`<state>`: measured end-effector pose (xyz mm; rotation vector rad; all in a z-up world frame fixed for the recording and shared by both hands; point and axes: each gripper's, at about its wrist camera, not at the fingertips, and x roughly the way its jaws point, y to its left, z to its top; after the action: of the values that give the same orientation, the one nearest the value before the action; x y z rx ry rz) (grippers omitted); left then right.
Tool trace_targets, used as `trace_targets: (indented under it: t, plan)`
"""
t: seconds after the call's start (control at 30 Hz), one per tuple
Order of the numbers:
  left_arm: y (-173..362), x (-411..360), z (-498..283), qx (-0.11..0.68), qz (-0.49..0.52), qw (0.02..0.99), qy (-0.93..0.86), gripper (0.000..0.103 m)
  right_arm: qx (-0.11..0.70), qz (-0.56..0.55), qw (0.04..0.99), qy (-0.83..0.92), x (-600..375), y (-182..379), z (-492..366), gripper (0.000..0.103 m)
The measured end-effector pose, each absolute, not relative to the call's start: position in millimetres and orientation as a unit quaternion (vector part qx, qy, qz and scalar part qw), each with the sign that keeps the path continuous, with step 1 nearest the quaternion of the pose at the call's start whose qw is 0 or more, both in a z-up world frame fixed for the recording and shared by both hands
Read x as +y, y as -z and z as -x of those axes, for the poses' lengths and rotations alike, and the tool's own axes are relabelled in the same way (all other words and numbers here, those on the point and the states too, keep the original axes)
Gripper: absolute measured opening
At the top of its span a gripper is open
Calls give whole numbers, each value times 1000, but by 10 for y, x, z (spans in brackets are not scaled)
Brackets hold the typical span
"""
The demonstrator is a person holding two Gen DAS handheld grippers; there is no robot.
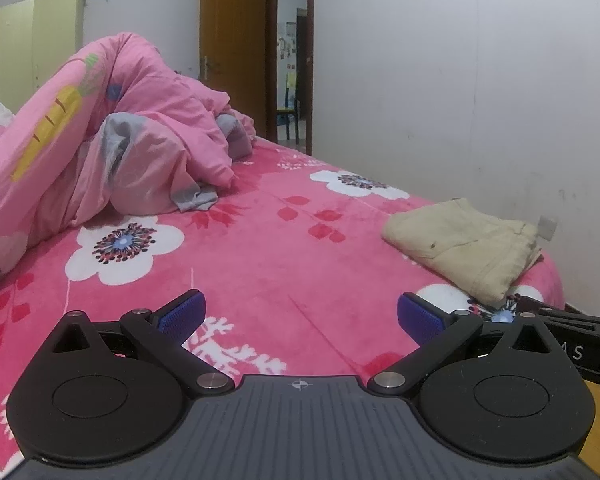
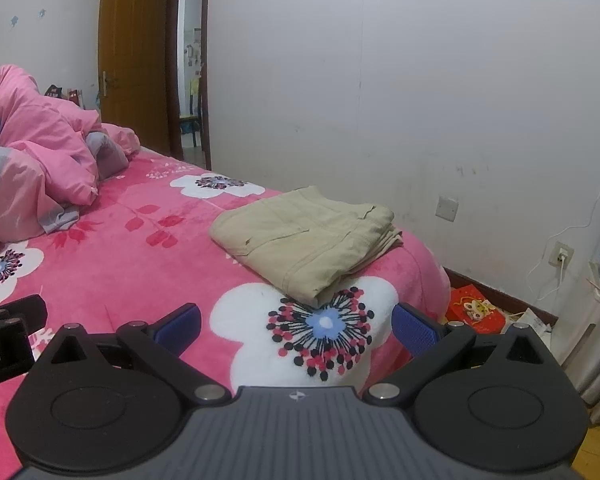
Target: Fold clothes
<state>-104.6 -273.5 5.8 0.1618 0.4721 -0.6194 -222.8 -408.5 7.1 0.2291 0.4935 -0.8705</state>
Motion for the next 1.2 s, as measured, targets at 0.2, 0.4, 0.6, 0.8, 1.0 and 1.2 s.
trace_targets:
  t: [0.2,0.4,0.6,0.8,1.0,1.2]
  plan:
    - [-57,-2731,1051,230,-79,922,302,103,236,-110,872,415,-4078,-64,2222,103]
    - [-46,-2732,1049,233,-81,920,304,103,238,-112,871,415,-4072,-54,2224,103]
    - [-37,-2736,1052,236,-82,919,306,103,237,-113,871,414,-4067,-51,2232,103]
    - [-30,-2741,1049,240,-83,917,307,103,239,-112,871,414,-4057,-46,2234,103]
    - [-33,-2741,1050,241,-83,917,306,103,239,-112,872,413,-4066,-51,2223,103]
    - [-37,-2724,1058,238,-83,918,306,103,238,-111,872,413,-4063,-57,2218,103]
